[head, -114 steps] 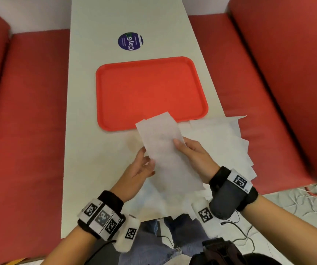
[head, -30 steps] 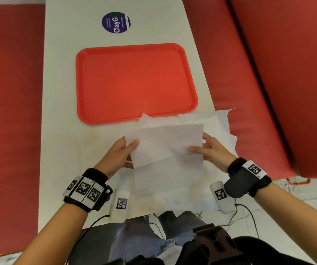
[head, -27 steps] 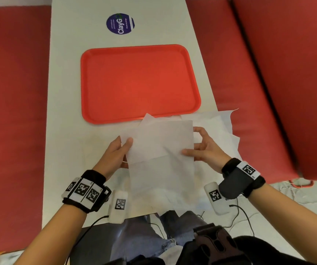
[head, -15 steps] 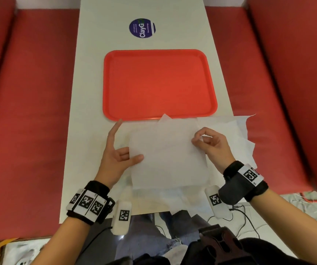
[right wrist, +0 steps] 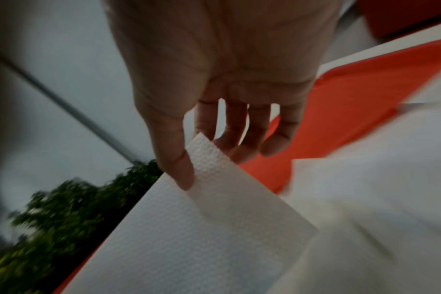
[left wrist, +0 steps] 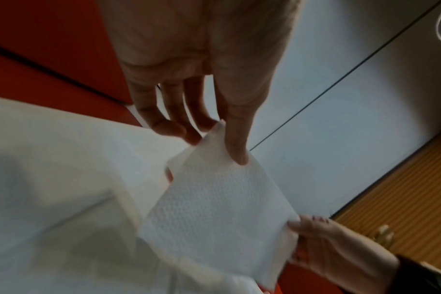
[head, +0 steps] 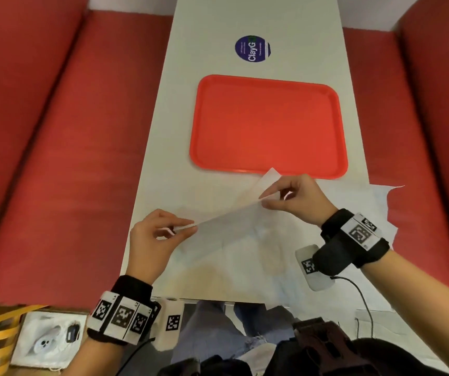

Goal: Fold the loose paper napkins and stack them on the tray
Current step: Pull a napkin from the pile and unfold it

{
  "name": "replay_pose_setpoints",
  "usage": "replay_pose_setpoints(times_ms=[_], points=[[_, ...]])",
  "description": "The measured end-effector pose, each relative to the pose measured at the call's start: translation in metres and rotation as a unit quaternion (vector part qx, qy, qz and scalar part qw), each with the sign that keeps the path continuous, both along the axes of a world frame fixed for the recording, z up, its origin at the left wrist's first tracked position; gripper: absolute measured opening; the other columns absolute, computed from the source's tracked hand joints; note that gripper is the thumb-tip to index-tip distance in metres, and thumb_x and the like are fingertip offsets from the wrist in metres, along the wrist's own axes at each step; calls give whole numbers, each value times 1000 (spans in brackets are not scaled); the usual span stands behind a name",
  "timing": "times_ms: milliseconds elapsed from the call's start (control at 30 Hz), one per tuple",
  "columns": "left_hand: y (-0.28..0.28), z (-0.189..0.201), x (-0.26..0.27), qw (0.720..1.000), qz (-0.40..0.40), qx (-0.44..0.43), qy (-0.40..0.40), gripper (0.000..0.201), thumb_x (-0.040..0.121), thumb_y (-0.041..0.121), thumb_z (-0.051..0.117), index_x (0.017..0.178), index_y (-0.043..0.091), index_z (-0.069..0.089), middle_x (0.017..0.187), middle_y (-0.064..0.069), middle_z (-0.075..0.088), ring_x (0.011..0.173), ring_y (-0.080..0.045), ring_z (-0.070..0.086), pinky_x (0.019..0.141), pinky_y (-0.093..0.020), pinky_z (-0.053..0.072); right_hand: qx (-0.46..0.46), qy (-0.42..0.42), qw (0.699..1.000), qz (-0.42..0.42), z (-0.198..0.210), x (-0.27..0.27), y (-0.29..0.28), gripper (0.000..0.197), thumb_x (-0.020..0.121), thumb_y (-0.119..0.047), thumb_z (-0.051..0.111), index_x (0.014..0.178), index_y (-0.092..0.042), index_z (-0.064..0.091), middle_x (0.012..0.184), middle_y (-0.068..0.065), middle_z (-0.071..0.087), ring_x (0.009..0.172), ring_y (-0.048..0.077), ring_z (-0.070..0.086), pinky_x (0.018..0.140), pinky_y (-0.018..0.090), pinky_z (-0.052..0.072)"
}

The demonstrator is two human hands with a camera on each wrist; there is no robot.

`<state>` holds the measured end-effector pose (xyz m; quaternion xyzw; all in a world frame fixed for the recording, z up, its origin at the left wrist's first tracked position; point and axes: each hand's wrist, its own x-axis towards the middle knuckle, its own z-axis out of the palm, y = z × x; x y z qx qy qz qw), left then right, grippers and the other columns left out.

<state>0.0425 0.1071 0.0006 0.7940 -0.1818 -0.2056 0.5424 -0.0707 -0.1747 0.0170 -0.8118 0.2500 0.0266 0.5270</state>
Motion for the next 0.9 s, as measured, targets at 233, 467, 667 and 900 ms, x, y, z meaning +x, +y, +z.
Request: replay_pose_setpoints(times_ms=[233,467,667,900], points=[[44,-11,4,993,97,8,65,7,79,16,76,75,13,72,81,1,67,67,-9,60,65,-16,49,-7,-52,990,130,25,109,22,17,81,-15,77,71,-24,66,73,-15,64,66,3,57,64,24,45],[66,-40,-10,953,216,-11,213,23,89,16,66,82,-6,65,59,-19,66,43,-18,58,38,-21,40,-77,-10,981,175,-30,193,84,25,75,-20,81,96,-11,72,75,1,60,62,8,53,66,22,44],[73,-64,-5,932,261,29,249,24,92,15,65,74,0,61,52,-13,62,31,-16,48,33,-19,30,-136,44,958,247,-65,222,118,27,77,-16,76,87,-21,51,74,-5,57,71,18,54,66,28,43],[80,-78,3,930,243,95,260,37,93,25,64,67,-1,59,51,-14,62,34,-23,50,36,-22,31,-225,81,917,320,-81,237,138,20,79,-12,69,82,-18,50,82,-1,57,80,27,58,69,37,47]])
